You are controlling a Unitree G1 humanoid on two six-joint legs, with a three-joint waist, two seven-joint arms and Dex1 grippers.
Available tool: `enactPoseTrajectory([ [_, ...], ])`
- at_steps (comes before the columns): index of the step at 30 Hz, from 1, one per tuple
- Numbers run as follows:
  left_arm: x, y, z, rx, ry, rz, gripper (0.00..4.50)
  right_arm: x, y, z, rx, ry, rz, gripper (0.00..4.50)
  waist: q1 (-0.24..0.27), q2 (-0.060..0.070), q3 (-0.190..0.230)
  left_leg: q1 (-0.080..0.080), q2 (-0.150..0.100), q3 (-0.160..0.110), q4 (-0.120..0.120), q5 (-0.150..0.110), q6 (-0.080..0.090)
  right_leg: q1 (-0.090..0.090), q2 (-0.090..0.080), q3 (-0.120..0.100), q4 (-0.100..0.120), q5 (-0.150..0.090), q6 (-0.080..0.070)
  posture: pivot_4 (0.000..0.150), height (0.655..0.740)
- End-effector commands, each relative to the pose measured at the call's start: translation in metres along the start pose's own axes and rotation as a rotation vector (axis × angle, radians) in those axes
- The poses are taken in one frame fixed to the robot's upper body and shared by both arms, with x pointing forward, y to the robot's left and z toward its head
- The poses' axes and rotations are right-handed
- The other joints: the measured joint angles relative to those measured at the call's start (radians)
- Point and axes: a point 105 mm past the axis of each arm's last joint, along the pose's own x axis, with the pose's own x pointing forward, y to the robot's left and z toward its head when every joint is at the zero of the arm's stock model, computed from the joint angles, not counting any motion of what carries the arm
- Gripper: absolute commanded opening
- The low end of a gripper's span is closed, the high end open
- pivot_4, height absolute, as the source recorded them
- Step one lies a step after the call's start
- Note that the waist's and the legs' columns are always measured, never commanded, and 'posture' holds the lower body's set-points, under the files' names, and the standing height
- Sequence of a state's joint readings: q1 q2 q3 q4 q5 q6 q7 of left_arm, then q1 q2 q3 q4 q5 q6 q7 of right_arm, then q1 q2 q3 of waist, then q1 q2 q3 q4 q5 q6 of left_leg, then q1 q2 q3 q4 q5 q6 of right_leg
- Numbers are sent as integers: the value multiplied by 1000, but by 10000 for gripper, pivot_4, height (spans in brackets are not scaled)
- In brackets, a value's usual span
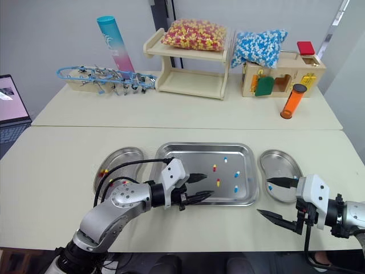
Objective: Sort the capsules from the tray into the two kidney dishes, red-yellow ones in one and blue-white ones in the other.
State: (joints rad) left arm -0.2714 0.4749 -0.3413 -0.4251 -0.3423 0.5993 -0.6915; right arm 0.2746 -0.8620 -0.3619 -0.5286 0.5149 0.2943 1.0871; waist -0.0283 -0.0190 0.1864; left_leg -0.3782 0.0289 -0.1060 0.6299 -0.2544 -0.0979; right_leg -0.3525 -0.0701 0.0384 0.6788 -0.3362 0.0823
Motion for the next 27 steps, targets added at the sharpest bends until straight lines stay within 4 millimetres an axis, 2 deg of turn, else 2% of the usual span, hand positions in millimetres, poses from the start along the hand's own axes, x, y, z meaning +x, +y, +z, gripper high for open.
enactPoseTrajectory([
  [1,3,-1,7,66,-17,-46,26679,1,2,7,-15,-15,6,45000,0,0,0,0,0,0,0,0,0,0,0,0,0,0,0,1500,7400],
  [4,7,5,5,58,-17,-57,26679,1,3,7,-12,-13,8,45000,0,0,0,0,0,0,0,0,0,0,0,0,0,0,0,1500,7400],
  [11,5,-2,2,71,-24,-147,26679,3,3,7,-5,-15,2,45000,-1,0,0,0,0,0,0,0,0,0,0,0,0,0,0,1500,7400],
  [17,13,0,9,-5,-87,-82,26679,4,3,7,3,-18,-7,45000,0,0,0,0,0,0,0,0,0,0,0,0,0,0,0,1500,7400],
  [27,28,-2,5,-12,-50,-41,26679,5,5,5,9,-11,-3,45000,0,0,0,0,0,0,0,0,0,0,0,0,0,0,0,1500,7400],
])
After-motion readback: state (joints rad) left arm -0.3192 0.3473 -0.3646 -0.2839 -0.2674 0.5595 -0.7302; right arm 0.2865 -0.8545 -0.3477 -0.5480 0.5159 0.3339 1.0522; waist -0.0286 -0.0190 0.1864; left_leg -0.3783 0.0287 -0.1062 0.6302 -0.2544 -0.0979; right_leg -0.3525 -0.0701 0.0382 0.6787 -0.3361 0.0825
